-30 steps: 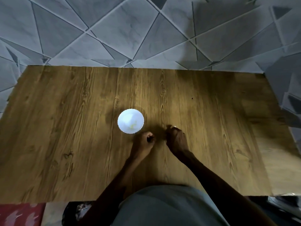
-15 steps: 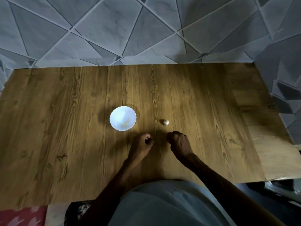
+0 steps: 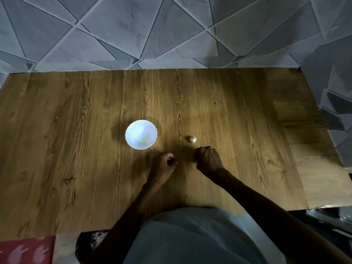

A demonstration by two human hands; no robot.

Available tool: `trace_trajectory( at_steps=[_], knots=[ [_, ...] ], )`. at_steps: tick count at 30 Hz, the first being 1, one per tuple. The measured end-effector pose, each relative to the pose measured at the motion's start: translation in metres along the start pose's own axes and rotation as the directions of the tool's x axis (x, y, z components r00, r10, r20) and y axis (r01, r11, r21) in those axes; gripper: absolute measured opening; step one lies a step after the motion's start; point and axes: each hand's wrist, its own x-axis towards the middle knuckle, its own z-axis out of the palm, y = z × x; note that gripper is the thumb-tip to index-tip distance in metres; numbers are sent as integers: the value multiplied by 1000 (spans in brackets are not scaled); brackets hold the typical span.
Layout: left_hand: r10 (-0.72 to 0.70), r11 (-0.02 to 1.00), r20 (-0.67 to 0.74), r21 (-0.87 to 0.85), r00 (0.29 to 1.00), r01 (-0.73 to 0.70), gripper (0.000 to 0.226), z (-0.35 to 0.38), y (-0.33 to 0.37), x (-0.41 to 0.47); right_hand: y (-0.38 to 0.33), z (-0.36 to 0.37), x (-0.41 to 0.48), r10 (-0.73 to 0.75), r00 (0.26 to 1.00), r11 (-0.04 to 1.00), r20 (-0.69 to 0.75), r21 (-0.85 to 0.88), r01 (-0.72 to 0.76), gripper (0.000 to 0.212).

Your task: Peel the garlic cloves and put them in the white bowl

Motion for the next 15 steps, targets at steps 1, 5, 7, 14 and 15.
trace_trajectory(
  at_steps=[1,5,7,14,15],
  knots=[
    [0,1000,-4,-1,1000,0,5,0,-1,1,0,0,-1,-28,1000,999,9,-31,28,20],
    [3,1000,-4,-7,1000,-3,4,0,0,1,-3,3,-2,-83,996,989,29,-117,86,25],
    [14,999,-4,-41,1000,-14,10,0,0,2,-4,4,-1,-70,997,990,31,-123,73,25],
    [-19,1000,-4,-16,1000,19,3,3,-1,5,-8,2,2,-30,999,993,17,-110,32,24],
    [-13,1000,-3,-8,1000,13,4,3,-1,5,-9,1,3,-28,999,994,19,-106,30,24]
  ],
)
